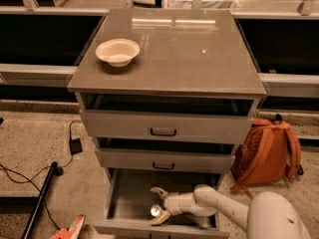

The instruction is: Pick pepsi can from bottom drawer and place on counter

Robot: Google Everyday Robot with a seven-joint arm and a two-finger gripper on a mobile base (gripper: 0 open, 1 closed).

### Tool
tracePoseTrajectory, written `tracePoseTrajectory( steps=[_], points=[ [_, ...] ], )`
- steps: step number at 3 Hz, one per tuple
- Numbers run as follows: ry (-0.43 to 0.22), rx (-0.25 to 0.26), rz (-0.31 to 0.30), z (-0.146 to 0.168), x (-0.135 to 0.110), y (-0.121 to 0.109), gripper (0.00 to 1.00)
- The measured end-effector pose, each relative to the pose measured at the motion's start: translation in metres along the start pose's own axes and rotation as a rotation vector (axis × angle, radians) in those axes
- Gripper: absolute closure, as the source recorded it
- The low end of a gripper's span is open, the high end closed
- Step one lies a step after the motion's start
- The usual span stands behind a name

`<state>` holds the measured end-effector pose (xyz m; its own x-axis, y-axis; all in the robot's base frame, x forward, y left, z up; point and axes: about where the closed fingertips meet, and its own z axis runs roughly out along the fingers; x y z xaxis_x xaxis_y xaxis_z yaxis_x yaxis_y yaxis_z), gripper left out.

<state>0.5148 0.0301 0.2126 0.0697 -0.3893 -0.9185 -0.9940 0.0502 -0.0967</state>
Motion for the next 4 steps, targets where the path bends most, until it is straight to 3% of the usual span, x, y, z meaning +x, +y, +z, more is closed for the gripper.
tracePoseTrajectory(
  steps=[1, 2, 4],
  points=[
    [-0.003, -0.022, 0.025, 0.0033, 0.0097, 0.0006, 0.23],
    [-0.006, -0.034, 0.035, 0.0062, 0.0143, 0.0009, 0.41],
    [-0.024, -0.025, 0.019, 0.003, 0.0068, 0.0006, 0.88]
  ],
)
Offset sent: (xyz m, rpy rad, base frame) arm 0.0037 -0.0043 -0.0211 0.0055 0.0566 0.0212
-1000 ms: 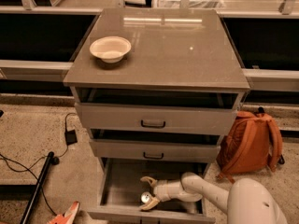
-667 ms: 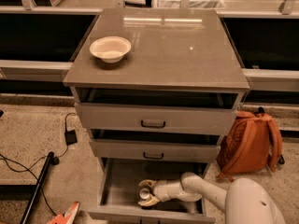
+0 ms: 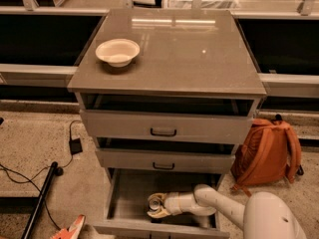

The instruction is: Pick pepsi can from bottom drawer and place on counter

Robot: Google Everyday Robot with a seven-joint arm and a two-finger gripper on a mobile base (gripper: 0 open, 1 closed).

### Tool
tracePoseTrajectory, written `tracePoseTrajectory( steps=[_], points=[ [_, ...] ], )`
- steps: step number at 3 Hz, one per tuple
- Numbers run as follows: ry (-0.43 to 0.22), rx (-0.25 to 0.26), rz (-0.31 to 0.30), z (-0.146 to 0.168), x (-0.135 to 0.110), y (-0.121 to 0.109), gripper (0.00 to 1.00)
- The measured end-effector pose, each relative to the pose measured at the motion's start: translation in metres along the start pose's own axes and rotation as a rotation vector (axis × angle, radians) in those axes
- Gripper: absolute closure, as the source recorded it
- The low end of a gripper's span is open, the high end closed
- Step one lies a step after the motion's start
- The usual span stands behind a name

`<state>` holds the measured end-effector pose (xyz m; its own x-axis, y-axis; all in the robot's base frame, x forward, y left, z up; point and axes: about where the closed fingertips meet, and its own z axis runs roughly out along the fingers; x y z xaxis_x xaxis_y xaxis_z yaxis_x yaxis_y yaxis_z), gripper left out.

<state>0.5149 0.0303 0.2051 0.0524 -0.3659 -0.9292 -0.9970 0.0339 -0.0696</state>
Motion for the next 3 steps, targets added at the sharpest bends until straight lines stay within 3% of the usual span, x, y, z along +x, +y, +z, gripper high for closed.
tracePoseTrajectory(
  steps=[1, 2, 3],
  points=[
    [-0.029, 0.073, -0.068, -0.023, -0.03, -0.004, 1.0],
    [-0.034, 0.198, -0.182, -0.069, -0.08, -0.014, 1.0],
    [-0.043, 0.292, -0.275, -0.13, -0.147, 0.001, 1.0]
  ],
)
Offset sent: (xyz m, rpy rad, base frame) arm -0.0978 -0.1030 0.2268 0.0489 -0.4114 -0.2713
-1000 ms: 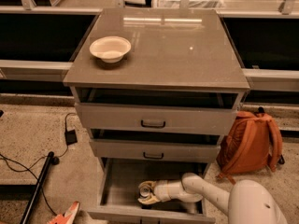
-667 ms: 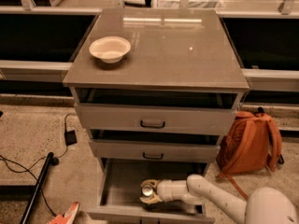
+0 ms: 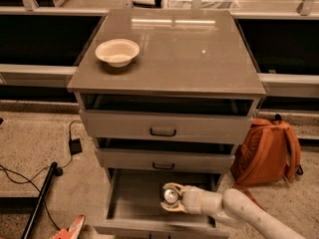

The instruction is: Pick pepsi can from bottom drawer and place on counter

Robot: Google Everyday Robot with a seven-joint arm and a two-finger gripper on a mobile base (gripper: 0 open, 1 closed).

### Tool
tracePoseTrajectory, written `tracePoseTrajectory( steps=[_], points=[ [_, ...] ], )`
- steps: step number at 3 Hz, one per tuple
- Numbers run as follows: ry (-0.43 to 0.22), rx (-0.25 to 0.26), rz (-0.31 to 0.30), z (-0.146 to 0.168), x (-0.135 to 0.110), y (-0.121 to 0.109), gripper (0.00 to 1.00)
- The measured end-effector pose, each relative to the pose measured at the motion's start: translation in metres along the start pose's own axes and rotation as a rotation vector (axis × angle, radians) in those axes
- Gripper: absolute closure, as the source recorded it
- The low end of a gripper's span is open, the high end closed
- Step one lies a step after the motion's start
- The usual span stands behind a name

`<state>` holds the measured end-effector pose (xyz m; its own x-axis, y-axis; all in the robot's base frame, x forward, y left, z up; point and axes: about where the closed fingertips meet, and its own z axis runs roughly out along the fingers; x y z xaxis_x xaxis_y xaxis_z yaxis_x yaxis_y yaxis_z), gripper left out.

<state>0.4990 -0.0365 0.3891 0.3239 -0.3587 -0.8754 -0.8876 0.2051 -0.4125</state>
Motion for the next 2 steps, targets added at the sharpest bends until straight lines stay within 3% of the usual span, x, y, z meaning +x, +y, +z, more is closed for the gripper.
tracePoseTrajectory(
  steps=[1, 2],
  points=[
    [-0.016, 0.033, 0.006, -0.076, -0.049, 0.008, 1.0],
    [-0.035, 0.059, -0.002, -0.155, -0.088, -0.005, 1.0]
  ],
)
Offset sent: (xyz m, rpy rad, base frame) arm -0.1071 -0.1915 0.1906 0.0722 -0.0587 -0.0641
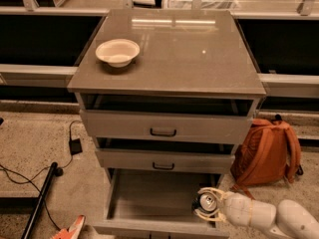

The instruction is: Pick pepsi can from bottom drawer and place on counter

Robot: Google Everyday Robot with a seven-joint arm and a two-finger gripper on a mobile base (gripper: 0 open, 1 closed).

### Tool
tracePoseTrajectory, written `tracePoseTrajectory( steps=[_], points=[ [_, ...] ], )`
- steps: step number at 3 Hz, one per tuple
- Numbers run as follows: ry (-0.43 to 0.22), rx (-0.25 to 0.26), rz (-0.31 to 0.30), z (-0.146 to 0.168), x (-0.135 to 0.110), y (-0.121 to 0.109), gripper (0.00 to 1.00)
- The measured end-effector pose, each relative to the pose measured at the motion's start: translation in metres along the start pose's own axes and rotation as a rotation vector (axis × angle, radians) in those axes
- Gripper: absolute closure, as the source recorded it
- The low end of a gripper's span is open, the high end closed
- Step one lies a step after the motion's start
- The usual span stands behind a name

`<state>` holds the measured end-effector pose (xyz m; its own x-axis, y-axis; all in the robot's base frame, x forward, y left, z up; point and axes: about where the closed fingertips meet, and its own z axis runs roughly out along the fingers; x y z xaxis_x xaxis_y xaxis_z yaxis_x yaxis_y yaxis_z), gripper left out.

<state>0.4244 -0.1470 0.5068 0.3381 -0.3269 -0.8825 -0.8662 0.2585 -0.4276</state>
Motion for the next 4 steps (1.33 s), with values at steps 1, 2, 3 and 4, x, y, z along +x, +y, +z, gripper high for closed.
tracePoseTrajectory(
  steps=[1, 2, 3, 4],
  points=[
    [-0.018, -0.015, -0.004, -0.007, -0.009, 0.004, 1.0],
    [-0.041, 0.018, -0.036, -0.021, -0.036, -0.025, 1.0],
    [-0.065, -0.009, -0.059, -0.048, -0.095, -0.066, 1.0],
    [-0.012, -0.093, -0.054, -0.079, -0.163, -0.121, 1.0]
  ],
)
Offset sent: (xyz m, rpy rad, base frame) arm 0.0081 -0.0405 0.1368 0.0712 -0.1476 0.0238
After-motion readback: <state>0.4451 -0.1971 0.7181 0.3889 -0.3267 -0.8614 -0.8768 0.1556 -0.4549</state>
